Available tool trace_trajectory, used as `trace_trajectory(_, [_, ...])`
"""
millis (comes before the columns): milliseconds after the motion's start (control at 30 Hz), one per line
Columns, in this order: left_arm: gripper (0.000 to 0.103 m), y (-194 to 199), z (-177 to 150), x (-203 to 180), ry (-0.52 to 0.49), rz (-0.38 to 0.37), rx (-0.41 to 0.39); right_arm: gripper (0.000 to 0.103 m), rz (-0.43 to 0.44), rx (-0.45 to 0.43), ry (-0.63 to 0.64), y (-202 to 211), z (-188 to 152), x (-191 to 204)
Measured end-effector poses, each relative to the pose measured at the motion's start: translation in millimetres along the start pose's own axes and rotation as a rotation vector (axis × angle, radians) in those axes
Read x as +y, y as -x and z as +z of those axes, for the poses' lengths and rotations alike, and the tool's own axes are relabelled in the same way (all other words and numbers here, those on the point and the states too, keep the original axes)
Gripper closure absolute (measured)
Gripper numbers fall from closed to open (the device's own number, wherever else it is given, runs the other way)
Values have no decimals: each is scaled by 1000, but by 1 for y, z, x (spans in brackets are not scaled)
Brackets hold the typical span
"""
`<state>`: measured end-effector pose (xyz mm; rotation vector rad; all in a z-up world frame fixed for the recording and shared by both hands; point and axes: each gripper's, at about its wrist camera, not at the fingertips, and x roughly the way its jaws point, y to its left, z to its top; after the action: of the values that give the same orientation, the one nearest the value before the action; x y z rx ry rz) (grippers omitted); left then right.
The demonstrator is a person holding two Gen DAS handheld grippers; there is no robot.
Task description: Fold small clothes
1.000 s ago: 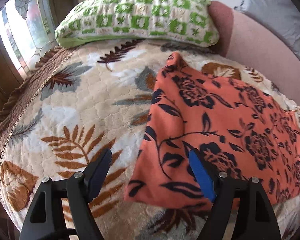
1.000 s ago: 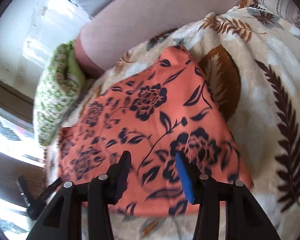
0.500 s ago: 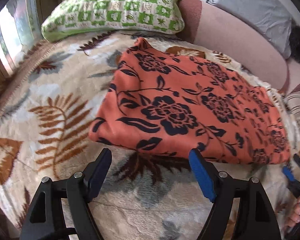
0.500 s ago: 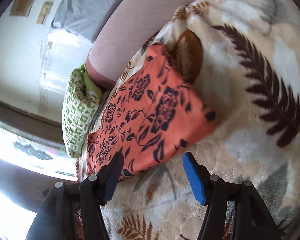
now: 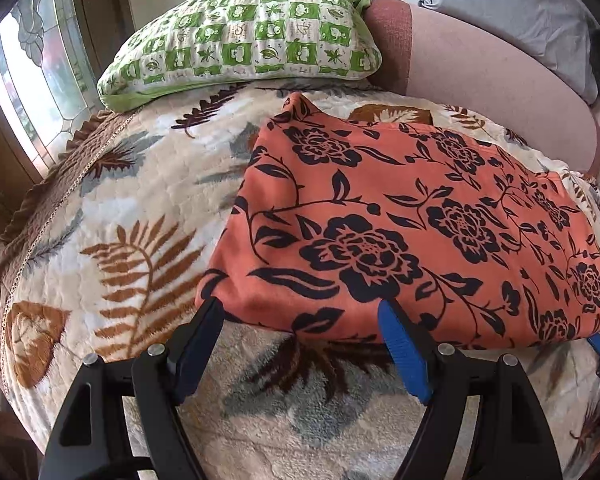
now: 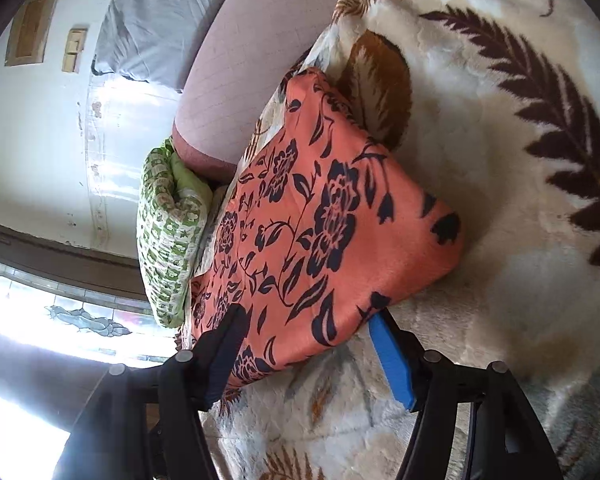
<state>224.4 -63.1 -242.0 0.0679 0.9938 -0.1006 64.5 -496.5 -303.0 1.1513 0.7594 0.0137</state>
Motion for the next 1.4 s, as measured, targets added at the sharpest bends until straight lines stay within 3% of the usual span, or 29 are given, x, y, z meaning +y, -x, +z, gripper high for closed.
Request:
trace_trajectory(400, [23, 1, -5, -1, -36, 60, -23, 35, 24, 35, -8, -3, -5, 3])
trace_trajectory(1100, [23, -3, -11, -5, -57, 69, 4, 35, 20, 46, 28, -1, -10, 9])
trace_trajectory(1400, [23, -18, -13, 10, 28, -28, 92, 35, -25, 39, -31, 0, -9, -9])
